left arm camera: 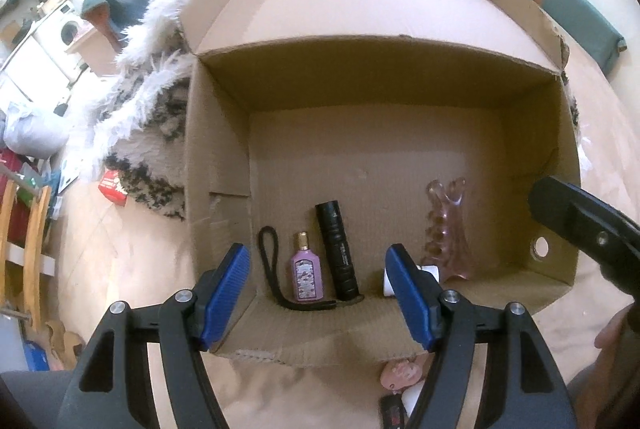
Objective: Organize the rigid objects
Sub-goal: 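Withdraw both grippers from the box toward the remaining items, then grasp the white pill bottle with the red label using the left gripper, then grasp the white earbud case with the right gripper, then carry the pill bottle and earbud case into the box and open both grippers, then withdraw both grippers from the box toward the remaining items, then grasp the black stick with red print using the left gripper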
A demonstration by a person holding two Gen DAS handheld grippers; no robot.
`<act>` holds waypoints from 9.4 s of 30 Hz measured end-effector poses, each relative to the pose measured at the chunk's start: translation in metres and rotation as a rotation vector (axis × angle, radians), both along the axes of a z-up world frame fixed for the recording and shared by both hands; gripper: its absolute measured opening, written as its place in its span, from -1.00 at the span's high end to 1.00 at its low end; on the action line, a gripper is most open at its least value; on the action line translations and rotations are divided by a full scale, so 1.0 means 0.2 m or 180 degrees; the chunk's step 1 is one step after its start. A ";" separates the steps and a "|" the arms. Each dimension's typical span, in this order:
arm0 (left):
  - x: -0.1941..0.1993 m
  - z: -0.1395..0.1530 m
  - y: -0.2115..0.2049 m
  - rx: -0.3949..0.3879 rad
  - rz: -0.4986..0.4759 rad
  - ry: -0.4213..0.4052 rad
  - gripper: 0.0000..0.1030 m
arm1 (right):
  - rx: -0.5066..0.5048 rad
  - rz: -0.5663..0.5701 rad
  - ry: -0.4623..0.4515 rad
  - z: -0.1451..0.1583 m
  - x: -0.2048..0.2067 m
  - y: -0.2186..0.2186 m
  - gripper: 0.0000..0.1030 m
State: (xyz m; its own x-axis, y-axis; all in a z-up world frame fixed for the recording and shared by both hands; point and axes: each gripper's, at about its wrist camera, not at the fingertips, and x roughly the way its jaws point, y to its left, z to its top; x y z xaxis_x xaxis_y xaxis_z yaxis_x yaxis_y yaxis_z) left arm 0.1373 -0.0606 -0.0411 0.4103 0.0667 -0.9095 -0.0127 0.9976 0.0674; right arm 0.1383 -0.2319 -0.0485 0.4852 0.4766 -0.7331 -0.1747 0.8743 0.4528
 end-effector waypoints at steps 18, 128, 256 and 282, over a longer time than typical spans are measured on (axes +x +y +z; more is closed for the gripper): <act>-0.15 0.11 0.13 -0.0063 0.0115 -0.0091 -0.32 | -0.0038 -0.0081 0.0019 0.03 -0.14 -0.06 -0.87; -0.49 -0.20 0.42 -0.0409 0.0303 0.0509 0.06 | -0.1459 0.0742 0.1359 -0.61 -0.51 0.35 -0.16; -0.05 -0.04 0.06 -0.0232 0.0109 0.0139 -0.39 | -0.0093 -0.0076 0.0085 -0.01 -0.08 -0.05 -0.87; -0.64 -0.34 0.02 -0.0631 0.0240 0.0807 -0.37 | -0.0087 -0.0370 0.0896 -0.24 -0.43 -0.17 -0.87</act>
State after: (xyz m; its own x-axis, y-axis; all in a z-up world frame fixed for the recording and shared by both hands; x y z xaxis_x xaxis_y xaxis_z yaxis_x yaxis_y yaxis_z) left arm 0.0088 -0.0563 -0.1085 0.1698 -0.1002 -0.9804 -0.0948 0.9885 -0.1174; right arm 0.0527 -0.2650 -0.0970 0.3112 0.4080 -0.8583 0.0563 0.8937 0.4452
